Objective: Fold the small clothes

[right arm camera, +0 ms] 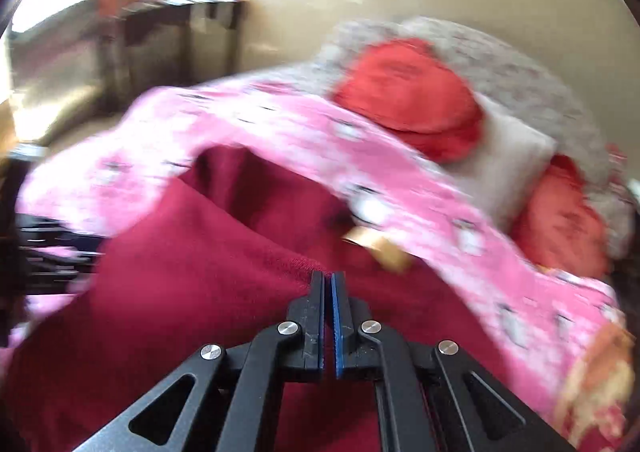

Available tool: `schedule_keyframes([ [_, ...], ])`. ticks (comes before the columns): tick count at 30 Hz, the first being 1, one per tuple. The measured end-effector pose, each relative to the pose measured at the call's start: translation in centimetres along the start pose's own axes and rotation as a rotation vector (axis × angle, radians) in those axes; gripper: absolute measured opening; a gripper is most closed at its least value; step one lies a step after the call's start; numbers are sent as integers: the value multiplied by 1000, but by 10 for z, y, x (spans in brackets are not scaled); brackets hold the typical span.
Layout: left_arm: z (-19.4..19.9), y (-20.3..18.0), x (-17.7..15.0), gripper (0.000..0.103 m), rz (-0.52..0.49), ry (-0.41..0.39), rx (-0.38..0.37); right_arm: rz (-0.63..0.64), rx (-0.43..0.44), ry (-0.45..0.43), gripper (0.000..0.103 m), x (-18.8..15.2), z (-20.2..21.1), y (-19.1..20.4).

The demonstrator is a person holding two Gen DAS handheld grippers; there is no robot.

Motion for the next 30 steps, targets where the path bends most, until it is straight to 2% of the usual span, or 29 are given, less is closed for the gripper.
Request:
schedule_keyframes([
  [1,0,-2,0,40,-13,4,11,-14,2,24,3,-4,-7,-2],
  [3,2,-5,1,40,-32,11,21,-29,25,87,20,-6,-21,0],
  [4,5,-5,1,40,-24,10,21,-26,8,96,35,-6,-22,1],
  [5,8,-4,2,40,-13,4,18,-34,-2,76,35,-5,-15,1],
  [7,14,0,2,40,7,-15,12,-74,72,3,35,5,-1,5],
  [9,10,2,3,40,6,-2,21,-63,173,-54,35,20,4,24],
  [10,6,3,3,40,6,10,27,-43,194,-65,35,27,2,35],
  [13,5,4,3,40,18,4,17,12,273,-69,23,51,-19,69],
  [17,5,9,2,40,12,2,0,14,346,17,22,73,-66,86],
  [19,7,13,0,40,16,-1,-18,-16,425,59,22,76,-85,86],
  [20,7,14,-1,40,17,-3,-25,-20,459,62,19,76,-88,88],
  [22,13,18,-3,40,18,-15,-32,1,437,41,3,77,-85,93],
  [24,22,20,-3,40,20,-37,-24,6,385,18,3,84,-84,94],
  [28,47,26,-1,40,9,-106,-1,-53,424,-34,3,111,-91,101],
  [30,54,23,3,40,-17,-120,11,-46,396,-4,3,113,-109,117],
])
Point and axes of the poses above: each gripper's, at about its wrist camera, not at the fingertips, and z roughly against the way its jaws point, y to its left, x to its top, the point moved 1 cm from there along -z, roughly the way its jaws point, and after that the axes turned 2 degrees about -y, right-handed, at the moved point
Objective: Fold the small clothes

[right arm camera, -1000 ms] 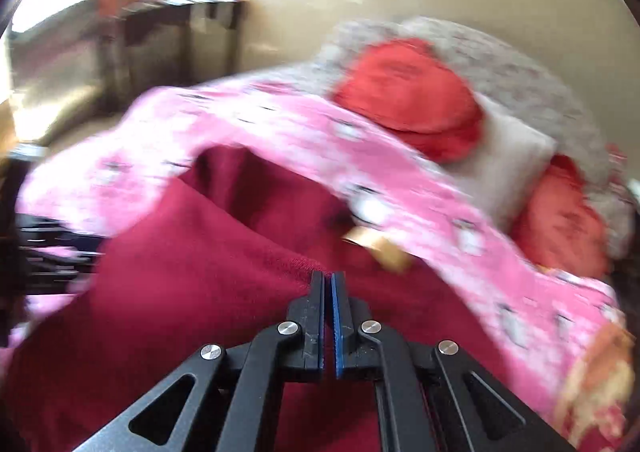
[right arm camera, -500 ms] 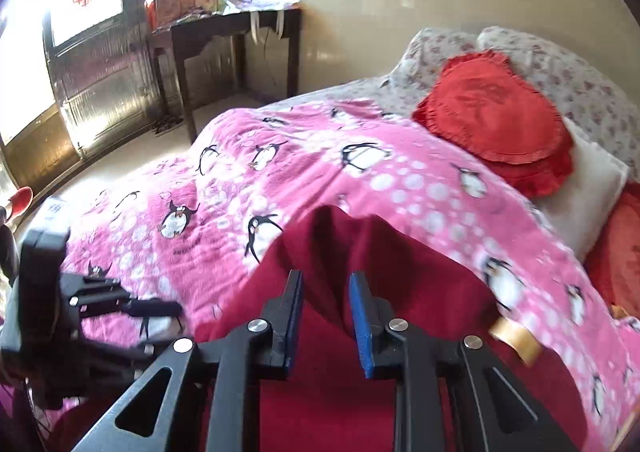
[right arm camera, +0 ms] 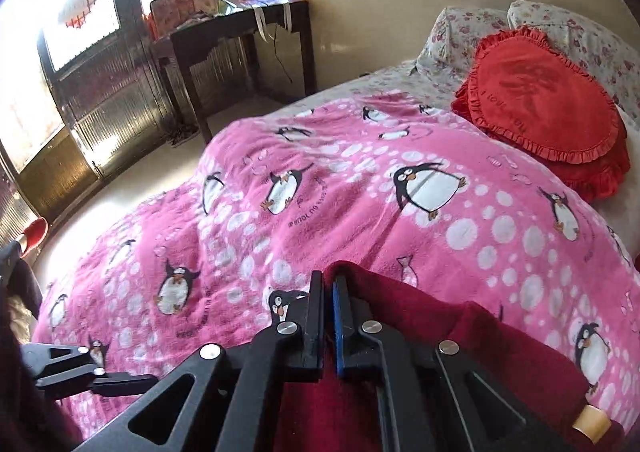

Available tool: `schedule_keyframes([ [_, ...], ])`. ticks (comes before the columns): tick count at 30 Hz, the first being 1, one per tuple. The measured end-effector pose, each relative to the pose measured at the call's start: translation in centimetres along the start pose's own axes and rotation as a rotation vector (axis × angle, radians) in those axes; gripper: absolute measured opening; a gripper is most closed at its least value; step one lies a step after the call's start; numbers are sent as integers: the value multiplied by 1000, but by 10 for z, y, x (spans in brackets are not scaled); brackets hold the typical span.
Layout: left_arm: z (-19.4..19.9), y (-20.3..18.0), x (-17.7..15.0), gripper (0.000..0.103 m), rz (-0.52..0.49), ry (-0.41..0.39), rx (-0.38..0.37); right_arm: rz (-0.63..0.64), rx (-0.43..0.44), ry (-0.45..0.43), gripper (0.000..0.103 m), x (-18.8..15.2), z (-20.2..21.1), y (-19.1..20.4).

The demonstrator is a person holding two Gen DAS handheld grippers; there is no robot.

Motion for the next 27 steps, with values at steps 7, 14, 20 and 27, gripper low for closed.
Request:
schedule_keyframes([
  [7,-6,-34,14,40,-91,-15,-28,-82,-77,-65,37,-45,82,-13],
  [14,-54,-52,22,40,-106,68,18,-188,-551,11,44,-165,211,-104],
  [20,-57,-52,24,40,-75,97,60,-377,-471,52,11,-224,217,-156],
  [27,-39,-74,35,40,-120,52,48,-460,-527,-16,5,-222,230,-169],
])
Point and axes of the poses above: each gripper's, at about its wrist camera, not at the fingertips, and z roughly against the way its jaws point, y to its left, x to its top, the point moved 1 cm from there along -z, roughly the way its jaws point, and after that the axes turned 2 degrees about -y, right-handed, at the moved point
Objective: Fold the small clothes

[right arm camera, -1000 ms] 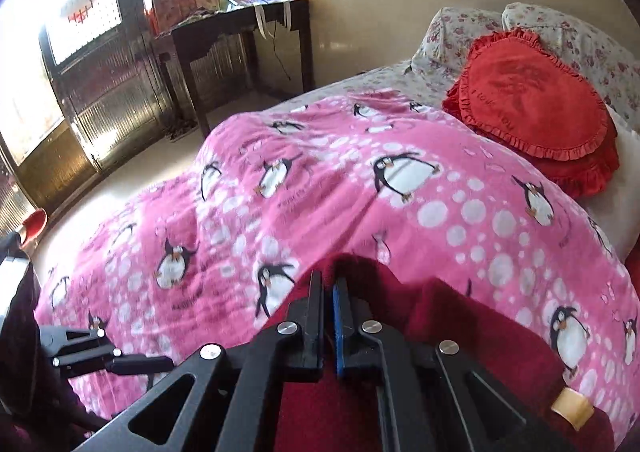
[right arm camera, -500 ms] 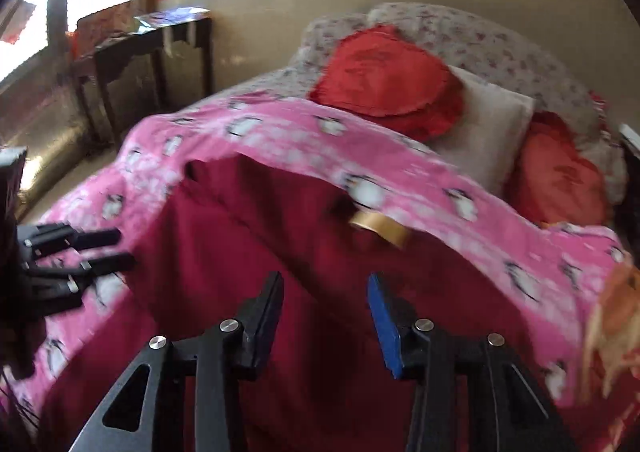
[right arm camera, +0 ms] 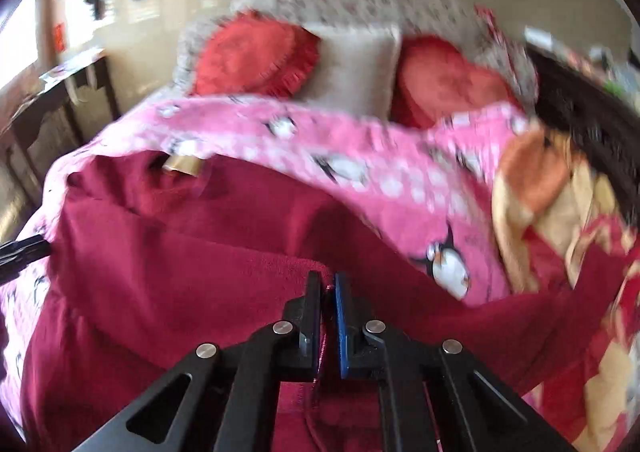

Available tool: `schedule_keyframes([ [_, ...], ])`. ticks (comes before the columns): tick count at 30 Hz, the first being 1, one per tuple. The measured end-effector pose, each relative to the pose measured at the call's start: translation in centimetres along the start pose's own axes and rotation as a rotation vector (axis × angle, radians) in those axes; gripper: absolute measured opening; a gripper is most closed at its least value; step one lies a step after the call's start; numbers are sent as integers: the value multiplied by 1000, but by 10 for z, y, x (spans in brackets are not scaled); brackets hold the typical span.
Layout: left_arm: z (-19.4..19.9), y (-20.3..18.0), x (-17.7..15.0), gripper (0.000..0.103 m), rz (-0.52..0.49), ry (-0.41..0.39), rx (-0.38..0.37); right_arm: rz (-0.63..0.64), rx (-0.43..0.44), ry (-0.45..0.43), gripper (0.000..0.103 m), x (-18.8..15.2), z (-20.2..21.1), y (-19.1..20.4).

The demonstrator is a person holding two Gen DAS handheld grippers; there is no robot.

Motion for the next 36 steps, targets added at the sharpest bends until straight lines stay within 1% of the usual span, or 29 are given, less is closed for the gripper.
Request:
schedule_keyframes([
  [1,0,-3,1,40,4,13,-13,-5,7,33,6,-5,-12,-2],
  [3,7,-8,2,40,5,6,-49,2,-5,9,18,-5,-7,1],
  [4,11,-11,3,40,-6,-2,-55,-2,-14,5,34,-6,3,-3],
  [5,13,-16,4,40,-22,-4,-58,-17,-19,-13,47,-8,14,-9],
  [6,15,-20,4,40,-36,-4,-63,-37,-38,-42,50,-10,25,-17],
  [7,17,-25,4,40,-47,-6,-72,-63,-87,-71,53,-13,37,-31],
  [9,19,-34,5,40,-67,-11,-82,-101,-161,-61,53,-18,45,-55],
  [10,19,-38,5,40,-75,-11,-86,-141,-201,-30,53,-21,43,-76],
  [12,15,-49,6,40,-88,-7,-101,-225,-251,11,53,-24,39,-108],
  [14,8,-59,5,40,-100,4,-110,-337,-268,39,53,-31,36,-142],
  [15,4,-64,5,40,-106,14,-112,-374,-282,43,53,-33,35,-156],
  [17,-4,-71,3,40,-113,41,-111,-436,-325,39,53,-34,32,-177],
  [20,-11,-76,0,40,-110,63,-120,-546,-330,26,53,-35,26,-209],
  [21,-12,-77,-1,40,-112,68,-119,-564,-328,26,52,-37,27,-217],
  [24,-16,-77,-3,40,-116,75,-109,-594,-335,32,50,-31,19,-234],
  [26,-19,-75,-4,40,-113,81,-103,-597,-380,72,50,-25,8,-243],
  [29,-21,-70,-4,40,-95,84,-97,-613,-369,98,50,-24,-8,-252],
  [31,-21,-67,-6,40,-86,85,-94,-585,-387,122,50,-23,-16,-252],
  [33,-21,-65,-7,40,-78,90,-94,-528,-415,161,41,-22,-25,-249],
  [34,-20,-63,-8,40,-75,90,-95,-510,-432,172,28,-23,-27,-249],
  [35,-19,-61,-9,40,-73,89,-95,-508,-434,173,19,-24,-26,-248],
  [36,-17,-59,-10,40,-72,87,-95,-525,-417,154,14,-25,-20,-250],
])
Point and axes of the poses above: each gripper's, at about its wrist camera, not at the fingertips, and z roughly against the way its jaws point, y to its left, x to its top, the point moved 1 cm from there along -z, roughly the way its jaws point, and after that the axes turned 2 degrees about -y, right-handed, at the moved point
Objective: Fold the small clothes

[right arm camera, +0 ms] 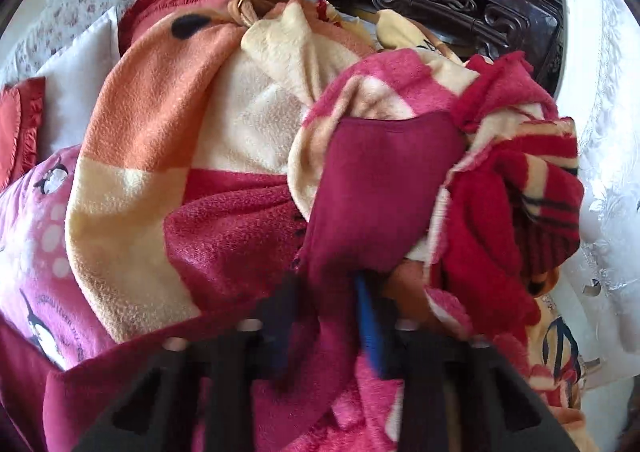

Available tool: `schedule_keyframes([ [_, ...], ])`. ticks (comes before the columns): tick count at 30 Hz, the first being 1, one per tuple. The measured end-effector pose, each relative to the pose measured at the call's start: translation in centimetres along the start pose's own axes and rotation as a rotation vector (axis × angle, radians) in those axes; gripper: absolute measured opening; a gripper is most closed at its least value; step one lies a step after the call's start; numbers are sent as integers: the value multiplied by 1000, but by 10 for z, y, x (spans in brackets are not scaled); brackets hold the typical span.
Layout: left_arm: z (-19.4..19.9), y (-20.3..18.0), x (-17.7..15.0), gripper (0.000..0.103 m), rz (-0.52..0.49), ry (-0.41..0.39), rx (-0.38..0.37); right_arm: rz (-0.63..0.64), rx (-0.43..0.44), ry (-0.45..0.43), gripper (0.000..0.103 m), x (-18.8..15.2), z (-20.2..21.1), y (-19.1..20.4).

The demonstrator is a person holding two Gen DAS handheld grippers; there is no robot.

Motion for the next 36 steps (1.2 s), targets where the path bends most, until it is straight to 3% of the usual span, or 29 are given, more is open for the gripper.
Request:
schedule_keyframes([
  [5,9,14,-2,40,16,-19,11,-175,242,-123,13,-6,63,-37],
  [8,16,25,-2,40,62,-34,1,-146,327,-181,13,-11,103,-34],
  [10,23,32,-2,40,91,-51,-4,-99,431,-213,13,-15,134,-19],
  [14,38,43,-1,40,128,-79,-12,56,627,-259,12,-21,191,39],
  [17,49,49,0,40,138,-100,-10,212,767,-268,12,-37,228,106],
  [22,62,61,-3,40,155,-125,3,444,954,-208,12,-83,254,215],
  [27,62,73,-9,40,194,-110,15,611,932,-95,13,-141,218,301],
  [29,61,75,-11,40,200,-98,15,680,884,15,14,-168,185,330],
  [31,61,75,-12,40,194,-96,9,719,836,102,23,-185,162,339],
  [32,60,75,-11,40,188,-98,7,717,834,107,33,-189,161,337],
  [36,54,69,-4,58,176,-117,-22,618,882,60,41,-183,176,298],
])
Point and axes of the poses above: each gripper's, at about its wrist camera, not at the fingertips, and z roughly against the way its jaws point, y to its left, x to its top, the point moved 1 cm from there along -z, roughly the way its jaws point, and after that the axes turned 2 degrees about -y, right-handed, at the moved point
